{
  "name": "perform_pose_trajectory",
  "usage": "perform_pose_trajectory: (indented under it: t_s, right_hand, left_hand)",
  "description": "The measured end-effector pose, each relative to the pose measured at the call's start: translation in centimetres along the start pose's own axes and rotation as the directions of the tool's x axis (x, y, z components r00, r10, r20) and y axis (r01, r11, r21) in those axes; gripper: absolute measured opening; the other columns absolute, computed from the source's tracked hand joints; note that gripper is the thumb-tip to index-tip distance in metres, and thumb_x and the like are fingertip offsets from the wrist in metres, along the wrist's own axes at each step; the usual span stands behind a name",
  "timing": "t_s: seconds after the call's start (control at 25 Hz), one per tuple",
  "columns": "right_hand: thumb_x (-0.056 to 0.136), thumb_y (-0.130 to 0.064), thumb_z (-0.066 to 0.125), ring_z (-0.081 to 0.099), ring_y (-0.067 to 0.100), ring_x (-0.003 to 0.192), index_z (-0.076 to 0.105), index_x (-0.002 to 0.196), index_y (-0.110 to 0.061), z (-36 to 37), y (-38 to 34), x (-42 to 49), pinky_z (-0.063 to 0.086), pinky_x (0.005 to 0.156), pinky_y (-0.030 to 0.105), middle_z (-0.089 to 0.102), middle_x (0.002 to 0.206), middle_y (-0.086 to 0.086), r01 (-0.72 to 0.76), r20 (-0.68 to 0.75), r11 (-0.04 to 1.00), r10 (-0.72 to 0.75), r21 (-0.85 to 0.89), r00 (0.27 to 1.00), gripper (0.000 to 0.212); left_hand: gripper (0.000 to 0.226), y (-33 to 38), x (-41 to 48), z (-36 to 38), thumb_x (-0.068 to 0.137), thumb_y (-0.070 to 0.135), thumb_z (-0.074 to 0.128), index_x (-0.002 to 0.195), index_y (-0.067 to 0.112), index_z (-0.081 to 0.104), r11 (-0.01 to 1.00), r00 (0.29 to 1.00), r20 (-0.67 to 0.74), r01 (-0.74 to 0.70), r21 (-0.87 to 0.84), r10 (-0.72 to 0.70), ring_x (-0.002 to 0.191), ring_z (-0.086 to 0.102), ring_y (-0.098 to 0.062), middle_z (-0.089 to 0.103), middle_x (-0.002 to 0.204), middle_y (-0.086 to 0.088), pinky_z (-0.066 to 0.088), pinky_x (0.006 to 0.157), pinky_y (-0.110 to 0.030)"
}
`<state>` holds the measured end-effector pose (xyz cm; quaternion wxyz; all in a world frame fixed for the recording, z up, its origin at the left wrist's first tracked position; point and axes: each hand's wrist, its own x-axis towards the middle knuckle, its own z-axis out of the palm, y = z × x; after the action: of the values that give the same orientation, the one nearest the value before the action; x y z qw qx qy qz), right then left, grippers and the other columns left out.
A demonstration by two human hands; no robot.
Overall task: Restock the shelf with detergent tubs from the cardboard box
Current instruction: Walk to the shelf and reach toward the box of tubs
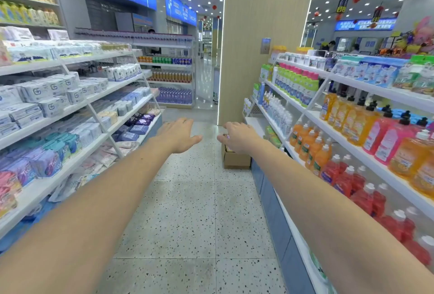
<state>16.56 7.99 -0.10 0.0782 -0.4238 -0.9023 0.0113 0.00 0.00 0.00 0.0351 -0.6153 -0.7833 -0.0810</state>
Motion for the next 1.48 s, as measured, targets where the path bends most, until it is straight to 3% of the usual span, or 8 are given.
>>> perform_pose_trajectory:
  t_s: [0.2, 0.4, 0.56, 0.88, 1.04, 1.28, 1.48]
  right_hand:
    - [0.095, -0.043, 0.035, 0.048, 0.033, 0.116, 0.046, 0.119, -0.003, 1.0, 0.3, 13.7, 0.035, 0.096, 0.043, 0.053, 0.127, 0.018, -0.001, 0.008, 1.000, 0.001, -0.027, 1.000, 0.048]
    - [0.095, -0.042, 0.035, 0.047, 0.032, 0.119, 0.043, 0.126, -0.003, 2.4, 2.0, 26.6, 0.036, 0.096, 0.041, 0.051, 0.131, 0.017, -0.029, -0.011, 1.000, 0.029, -0.005, 1.000, 0.050]
    - [0.095, -0.042, 0.036, 0.042, 0.031, 0.127, 0.035, 0.138, -0.007, 4.3, 5.3, 36.5, 0.034, 0.104, 0.042, 0.045, 0.140, 0.015, -0.048, -0.009, 0.999, 0.048, 0.026, 0.999, 0.055]
    - [0.095, -0.041, 0.036, 0.043, 0.033, 0.124, 0.039, 0.132, -0.003, 6.4, 14.4, 60.6, 0.035, 0.100, 0.043, 0.046, 0.137, 0.017, -0.031, -0.005, 0.999, 0.031, -0.012, 1.000, 0.053]
    - [0.096, -0.037, 0.036, 0.044, 0.033, 0.123, 0.039, 0.132, -0.003, 7.2, 17.5, 72.9, 0.037, 0.097, 0.042, 0.047, 0.136, 0.018, -0.031, 0.002, 0.998, 0.030, 0.062, 1.000, 0.050]
    - [0.095, -0.040, 0.036, 0.042, 0.033, 0.127, 0.038, 0.136, -0.005, 11.2, 18.7, 88.7, 0.036, 0.103, 0.042, 0.044, 0.141, 0.016, 0.013, 0.021, 0.999, -0.013, 0.030, 1.000, 0.054]
    - [0.095, -0.041, 0.037, 0.043, 0.033, 0.126, 0.039, 0.134, -0.005, 13.0, 18.8, 104.0, 0.038, 0.101, 0.042, 0.045, 0.139, 0.016, -0.017, -0.026, 0.998, 0.019, 0.053, 0.999, 0.053]
  left_hand:
    - [0.066, -5.8, 12.9, 0.4, 0.091, 0.051, 0.039, 0.141, 0.009, 0.032, 1.000, 1.000, 0.025, -0.012, 0.022, 0.012, 0.135, 0.036, -0.030, 0.034, 0.150, -0.011, 0.031, 0.109, -0.043]
    - [0.063, -9.7, 24.9, 0.9, 0.093, 0.049, 0.036, 0.140, 0.008, 0.033, 0.997, 0.999, 0.025, -0.048, 0.054, 0.047, 0.132, 0.040, -0.031, 0.037, 0.148, -0.011, 0.032, 0.106, -0.042]
    - [0.063, -11.3, 34.7, 3.0, 0.093, 0.049, 0.035, 0.142, 0.009, 0.032, 0.996, 0.997, 0.055, -0.066, 0.063, 0.062, 0.133, 0.040, -0.030, 0.036, 0.149, -0.011, 0.033, 0.107, -0.043]
    - [0.067, -13.7, 58.8, 6.5, 0.094, 0.049, 0.034, 0.146, 0.009, 0.024, 0.998, 0.998, 0.063, -0.020, 0.059, 0.016, 0.138, 0.033, -0.028, 0.029, 0.154, -0.010, 0.031, 0.108, -0.040]
    - [0.066, -16.1, 69.8, 7.7, 0.093, 0.050, 0.035, 0.145, 0.010, 0.028, 0.999, 1.000, 0.029, -0.001, 0.053, -0.001, 0.134, 0.038, -0.028, 0.036, 0.150, -0.009, 0.033, 0.105, -0.039]
    - [0.066, -22.7, 85.1, 11.2, 0.094, 0.049, 0.033, 0.145, 0.009, 0.027, 0.998, 0.998, 0.052, 0.025, 0.065, -0.029, 0.136, 0.036, -0.028, 0.033, 0.152, -0.011, 0.030, 0.107, -0.039]
    - [0.066, -29.8, 99.4, 12.9, 0.092, 0.050, 0.036, 0.144, 0.009, 0.030, 0.995, 0.999, 0.020, -0.032, 0.090, 0.030, 0.134, 0.039, -0.029, 0.037, 0.150, -0.011, 0.033, 0.106, -0.040]
